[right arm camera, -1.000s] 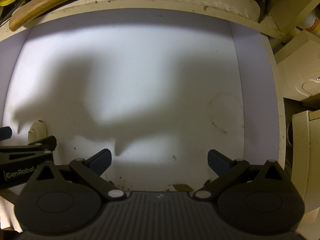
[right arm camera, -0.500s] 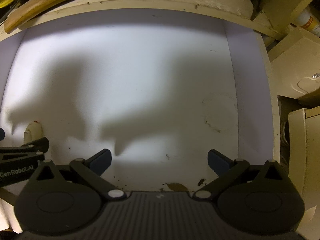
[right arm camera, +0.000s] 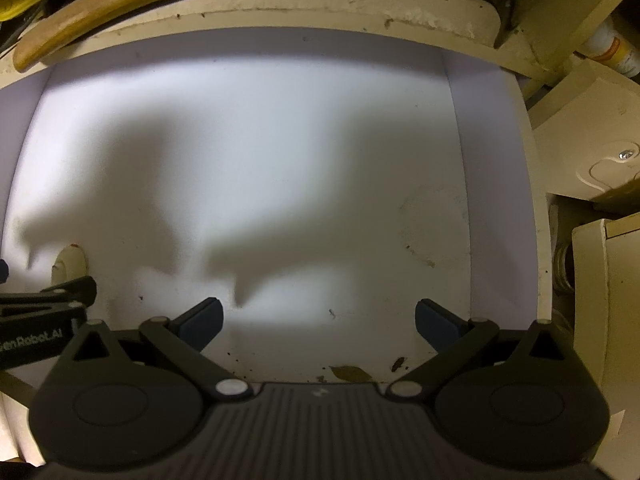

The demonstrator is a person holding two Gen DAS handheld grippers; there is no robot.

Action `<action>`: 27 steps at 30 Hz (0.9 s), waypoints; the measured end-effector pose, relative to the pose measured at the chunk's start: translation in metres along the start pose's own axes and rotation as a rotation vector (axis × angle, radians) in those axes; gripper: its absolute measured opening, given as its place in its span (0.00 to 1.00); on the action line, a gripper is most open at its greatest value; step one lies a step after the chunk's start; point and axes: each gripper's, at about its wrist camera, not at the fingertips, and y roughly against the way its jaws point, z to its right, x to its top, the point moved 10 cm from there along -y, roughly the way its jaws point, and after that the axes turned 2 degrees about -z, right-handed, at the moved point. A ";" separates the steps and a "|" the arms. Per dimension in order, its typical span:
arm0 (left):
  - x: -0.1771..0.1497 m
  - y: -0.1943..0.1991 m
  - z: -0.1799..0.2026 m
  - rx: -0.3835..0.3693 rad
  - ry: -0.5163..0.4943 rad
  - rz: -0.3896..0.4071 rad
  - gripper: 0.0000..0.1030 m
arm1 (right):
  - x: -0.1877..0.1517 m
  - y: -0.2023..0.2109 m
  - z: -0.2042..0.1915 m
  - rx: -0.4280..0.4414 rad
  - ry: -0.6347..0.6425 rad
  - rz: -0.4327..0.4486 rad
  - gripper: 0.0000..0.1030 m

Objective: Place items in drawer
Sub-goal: 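Raise both grippers away from the toy lying in the drawer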

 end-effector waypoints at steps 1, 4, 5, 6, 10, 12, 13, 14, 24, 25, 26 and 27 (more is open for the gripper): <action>0.001 0.001 0.001 -0.002 0.001 0.000 0.96 | 0.000 0.002 0.000 0.000 0.000 0.003 1.00; 0.001 0.015 -0.015 -0.007 0.002 0.007 0.96 | -0.001 0.008 0.000 0.002 0.000 0.014 1.00; 0.000 0.017 -0.015 -0.007 0.002 0.011 0.96 | -0.002 0.010 0.001 0.001 -0.001 0.017 1.00; 0.002 0.018 -0.014 -0.007 0.002 0.014 0.96 | -0.002 0.012 0.000 0.001 -0.002 0.021 1.00; 0.002 0.054 -0.032 -0.012 0.002 0.035 0.96 | -0.002 0.011 0.001 0.003 -0.008 0.038 1.00; -0.003 0.066 -0.019 -0.016 0.005 0.048 0.96 | 0.006 0.003 -0.008 0.005 -0.010 0.048 1.00; -0.005 0.071 -0.013 -0.019 0.006 0.055 0.96 | 0.009 0.001 -0.011 0.006 -0.011 0.054 1.00; -0.005 0.075 -0.014 -0.022 0.008 0.061 0.96 | 0.005 0.005 -0.013 0.008 -0.012 0.060 1.00; 0.014 0.089 -0.023 -0.037 -0.001 0.130 0.96 | 0.006 0.036 -0.001 0.035 -0.028 0.112 1.00; 0.015 0.090 -0.023 -0.037 -0.004 0.138 0.96 | 0.006 0.040 -0.001 0.038 -0.028 0.120 1.00; 0.015 0.093 -0.024 -0.037 -0.006 0.145 0.96 | 0.006 0.043 -0.001 0.038 -0.027 0.129 1.00; 0.014 0.093 -0.024 -0.037 -0.009 0.152 0.96 | 0.006 0.047 -0.001 0.038 -0.026 0.139 1.00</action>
